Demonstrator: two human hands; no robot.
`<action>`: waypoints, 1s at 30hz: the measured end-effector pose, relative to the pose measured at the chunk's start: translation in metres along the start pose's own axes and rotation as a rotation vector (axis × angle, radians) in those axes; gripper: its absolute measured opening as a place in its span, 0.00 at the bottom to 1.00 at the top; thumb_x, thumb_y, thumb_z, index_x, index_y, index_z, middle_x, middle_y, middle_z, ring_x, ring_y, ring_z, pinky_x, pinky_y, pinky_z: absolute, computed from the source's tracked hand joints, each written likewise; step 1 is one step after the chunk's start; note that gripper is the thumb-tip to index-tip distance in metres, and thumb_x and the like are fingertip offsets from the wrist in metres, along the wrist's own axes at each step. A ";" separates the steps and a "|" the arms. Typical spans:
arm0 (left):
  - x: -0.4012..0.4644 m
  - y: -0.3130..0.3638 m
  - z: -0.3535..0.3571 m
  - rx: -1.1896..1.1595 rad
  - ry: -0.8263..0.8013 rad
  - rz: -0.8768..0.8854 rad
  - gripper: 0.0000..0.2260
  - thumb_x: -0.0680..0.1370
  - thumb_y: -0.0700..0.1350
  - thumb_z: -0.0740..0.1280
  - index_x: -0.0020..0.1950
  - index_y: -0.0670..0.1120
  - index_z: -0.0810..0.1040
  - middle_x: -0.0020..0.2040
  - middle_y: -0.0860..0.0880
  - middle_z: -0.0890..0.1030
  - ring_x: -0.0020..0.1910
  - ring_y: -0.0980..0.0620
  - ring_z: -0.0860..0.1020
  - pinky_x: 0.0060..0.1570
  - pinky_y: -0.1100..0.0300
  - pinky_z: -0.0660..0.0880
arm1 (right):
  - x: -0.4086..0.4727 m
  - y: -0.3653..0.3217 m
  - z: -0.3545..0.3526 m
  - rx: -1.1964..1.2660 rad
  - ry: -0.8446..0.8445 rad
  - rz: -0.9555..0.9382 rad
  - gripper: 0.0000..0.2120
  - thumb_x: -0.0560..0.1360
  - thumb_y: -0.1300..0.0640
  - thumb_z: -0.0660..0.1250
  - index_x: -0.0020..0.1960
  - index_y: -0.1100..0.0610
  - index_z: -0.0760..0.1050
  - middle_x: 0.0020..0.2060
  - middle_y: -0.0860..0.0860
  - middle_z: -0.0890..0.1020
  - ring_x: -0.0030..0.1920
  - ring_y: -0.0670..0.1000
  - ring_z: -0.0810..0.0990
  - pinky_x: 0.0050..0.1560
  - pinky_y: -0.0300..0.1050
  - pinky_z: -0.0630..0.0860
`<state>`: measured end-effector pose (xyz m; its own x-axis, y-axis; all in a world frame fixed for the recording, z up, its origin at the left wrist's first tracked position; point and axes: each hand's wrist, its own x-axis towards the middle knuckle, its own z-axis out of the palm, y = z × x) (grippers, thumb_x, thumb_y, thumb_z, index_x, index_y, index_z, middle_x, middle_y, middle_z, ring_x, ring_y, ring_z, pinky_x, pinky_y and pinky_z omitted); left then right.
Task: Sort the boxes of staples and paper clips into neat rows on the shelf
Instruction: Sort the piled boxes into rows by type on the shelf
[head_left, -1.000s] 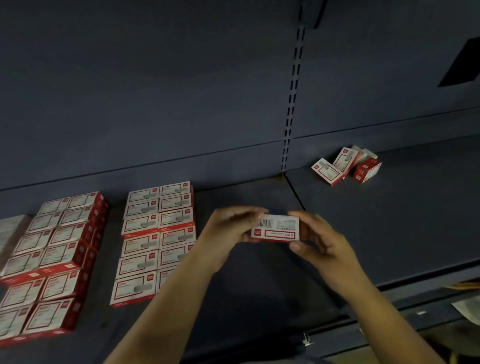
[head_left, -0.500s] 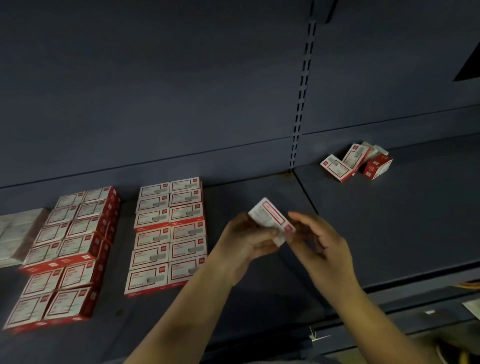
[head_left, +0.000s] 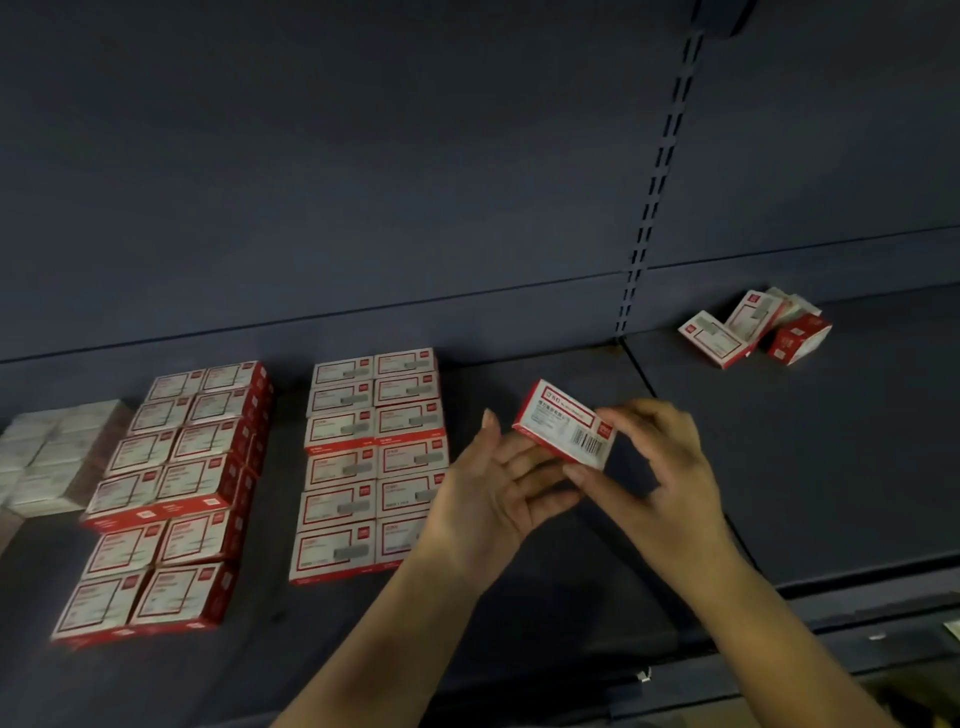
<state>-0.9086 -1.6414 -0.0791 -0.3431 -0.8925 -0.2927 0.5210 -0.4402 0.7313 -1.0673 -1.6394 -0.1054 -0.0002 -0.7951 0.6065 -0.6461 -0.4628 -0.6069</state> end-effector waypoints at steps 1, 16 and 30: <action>-0.001 0.000 -0.004 -0.014 0.022 -0.004 0.23 0.78 0.55 0.54 0.58 0.40 0.77 0.55 0.40 0.81 0.50 0.45 0.81 0.42 0.57 0.79 | 0.001 -0.003 0.005 0.003 -0.019 -0.002 0.23 0.68 0.45 0.67 0.57 0.58 0.76 0.51 0.52 0.75 0.53 0.49 0.71 0.55 0.28 0.66; -0.050 0.043 -0.077 0.011 0.105 0.095 0.08 0.72 0.36 0.65 0.45 0.42 0.84 0.45 0.41 0.82 0.42 0.48 0.80 0.42 0.59 0.79 | -0.001 -0.091 0.075 0.265 -0.309 0.168 0.22 0.66 0.44 0.73 0.54 0.31 0.66 0.53 0.25 0.69 0.58 0.34 0.68 0.53 0.25 0.66; -0.099 0.085 -0.133 0.027 0.410 0.346 0.16 0.71 0.36 0.69 0.58 0.46 0.76 0.42 0.48 0.82 0.43 0.51 0.82 0.42 0.56 0.79 | -0.035 -0.148 0.101 0.564 -0.314 0.287 0.06 0.71 0.51 0.70 0.47 0.49 0.81 0.48 0.42 0.81 0.52 0.43 0.79 0.50 0.33 0.74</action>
<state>-0.7265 -1.6031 -0.0701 0.1812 -0.9525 -0.2448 0.5273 -0.1160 0.8417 -0.8946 -1.5823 -0.0886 0.1638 -0.9525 0.2569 -0.1590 -0.2825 -0.9460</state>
